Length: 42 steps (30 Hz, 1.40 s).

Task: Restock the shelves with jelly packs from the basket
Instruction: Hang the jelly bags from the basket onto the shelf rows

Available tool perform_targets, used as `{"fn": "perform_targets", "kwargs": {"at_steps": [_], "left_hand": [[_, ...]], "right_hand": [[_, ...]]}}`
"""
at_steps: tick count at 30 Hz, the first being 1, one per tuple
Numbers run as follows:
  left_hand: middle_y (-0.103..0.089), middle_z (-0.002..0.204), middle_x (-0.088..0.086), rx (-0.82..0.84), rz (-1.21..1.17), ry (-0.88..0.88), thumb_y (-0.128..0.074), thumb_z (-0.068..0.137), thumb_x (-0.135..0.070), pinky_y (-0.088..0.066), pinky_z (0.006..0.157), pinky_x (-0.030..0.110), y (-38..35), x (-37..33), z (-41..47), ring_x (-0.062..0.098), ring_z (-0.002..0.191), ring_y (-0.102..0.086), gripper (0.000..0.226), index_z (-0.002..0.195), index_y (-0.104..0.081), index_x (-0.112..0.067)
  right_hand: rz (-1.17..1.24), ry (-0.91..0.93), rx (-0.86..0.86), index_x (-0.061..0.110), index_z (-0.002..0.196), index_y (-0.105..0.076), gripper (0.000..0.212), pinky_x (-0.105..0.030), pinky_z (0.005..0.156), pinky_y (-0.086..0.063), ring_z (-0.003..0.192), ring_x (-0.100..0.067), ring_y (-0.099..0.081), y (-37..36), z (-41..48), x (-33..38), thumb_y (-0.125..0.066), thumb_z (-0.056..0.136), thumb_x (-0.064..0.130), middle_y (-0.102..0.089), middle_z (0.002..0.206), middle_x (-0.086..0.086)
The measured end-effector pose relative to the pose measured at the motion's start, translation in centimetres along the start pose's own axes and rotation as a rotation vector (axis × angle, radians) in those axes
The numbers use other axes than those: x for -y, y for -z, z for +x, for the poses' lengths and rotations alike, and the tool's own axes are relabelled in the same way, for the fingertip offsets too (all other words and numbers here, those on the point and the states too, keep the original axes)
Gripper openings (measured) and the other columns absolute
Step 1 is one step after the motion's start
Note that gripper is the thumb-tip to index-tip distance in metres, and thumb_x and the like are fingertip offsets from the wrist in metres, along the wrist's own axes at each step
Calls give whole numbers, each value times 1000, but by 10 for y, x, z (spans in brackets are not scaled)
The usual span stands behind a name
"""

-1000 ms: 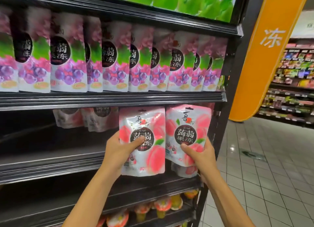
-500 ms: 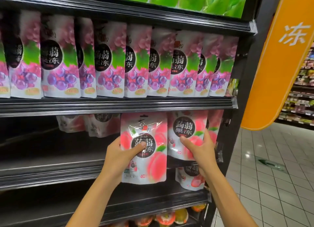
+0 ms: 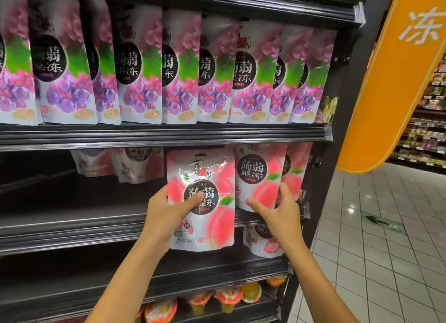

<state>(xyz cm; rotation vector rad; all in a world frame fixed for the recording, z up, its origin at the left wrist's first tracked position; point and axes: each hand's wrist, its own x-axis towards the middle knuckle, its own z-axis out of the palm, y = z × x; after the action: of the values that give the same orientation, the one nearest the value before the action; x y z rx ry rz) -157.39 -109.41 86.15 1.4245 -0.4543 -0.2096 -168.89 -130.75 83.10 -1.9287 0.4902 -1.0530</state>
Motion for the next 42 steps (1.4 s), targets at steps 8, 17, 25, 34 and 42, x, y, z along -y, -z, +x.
{"fn": "perform_targets", "kwargs": {"at_steps": [8, 17, 25, 34, 42], "left_hand": [[-77, 87, -1, -6, -26, 1, -87, 57, -35, -58, 59, 26, -13, 4, -3, 18, 80, -75, 48, 98, -70, -19], [-77, 88, 1, -41, 0, 20, -88, 66, -28, -59, 62, 29, -20, 10, -7, 19, 81, -75, 38, 98, -70, -18], [-77, 86, 1, -44, -33, -39, -88, 65, -25, -55, 56, 21, -30, 6, -5, 17, 77, -75, 34, 92, -70, -15], [-57, 116, -12, -193, 102, -213, -78, 75, -42, -49, 77, 10, -46, -1, -7, -5, 101, -59, 62, 125, -47, -23], [-45, 120, -9, -97, 479, -414, -64, 89, -20, -43, 84, 6, -64, 18, -23, -6, 102, -49, 33, 118, -54, -33]], "right_hand": [[-139, -15, -89, 25, 115, -63, 58, -38, 88, -54, 101, -13, -61, 6, 2, -4, -84, 66, 48, -64, 108, 2], [-235, -96, -161, 25, 126, -54, 69, -44, 88, -52, 111, -22, -55, -6, 6, -10, -81, 69, 53, -60, 116, -2], [207, -14, 188, 37, 104, -62, 21, -10, 74, -50, 90, 1, -64, -8, -35, 20, -69, 86, 44, -68, 97, 23], [481, -154, 225, 21, 93, -73, 14, -13, 66, -53, 76, -8, -73, -9, -13, 40, -73, 86, 9, -77, 79, 3], [268, -78, 50, 15, 84, -65, 7, -49, 75, -57, 76, -29, -69, -33, 0, 49, -68, 89, 19, -73, 76, -6]]}}
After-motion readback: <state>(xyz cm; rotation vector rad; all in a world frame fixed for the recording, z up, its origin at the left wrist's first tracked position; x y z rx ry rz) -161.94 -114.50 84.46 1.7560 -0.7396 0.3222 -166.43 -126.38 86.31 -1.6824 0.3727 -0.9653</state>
